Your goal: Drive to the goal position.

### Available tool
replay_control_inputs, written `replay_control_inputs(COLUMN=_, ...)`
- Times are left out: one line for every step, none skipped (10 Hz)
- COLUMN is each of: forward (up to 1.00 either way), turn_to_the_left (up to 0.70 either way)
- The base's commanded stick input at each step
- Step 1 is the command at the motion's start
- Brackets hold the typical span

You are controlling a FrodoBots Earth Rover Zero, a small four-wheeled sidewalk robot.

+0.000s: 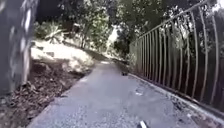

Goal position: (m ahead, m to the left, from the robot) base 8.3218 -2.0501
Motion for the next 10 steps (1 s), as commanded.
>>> replay_control_inputs(forward=0.50, turn_to_the_left=0.01)
replay_control_inputs(forward=0.50, turn_to_the_left=0.00)
replay_control_inputs(forward=0.50, turn_to_the_left=0.00)
replay_control_inputs(forward=0.50, turn_to_the_left=0.00)
replay_control_inputs(forward=0.50, turn_to_the_left=0.00)
replay_control_inputs(forward=0.50, turn_to_the_left=0.00)
replay_control_inputs(forward=0.50, turn_to_the_left=0.00)
replay_control_inputs(forward=0.50, turn_to_the_left=0.00)
replay_control_inputs(forward=0.50, turn_to_the_left=0.00)
replay_control_inputs(forward=0.50, turn_to_the_left=0.03)
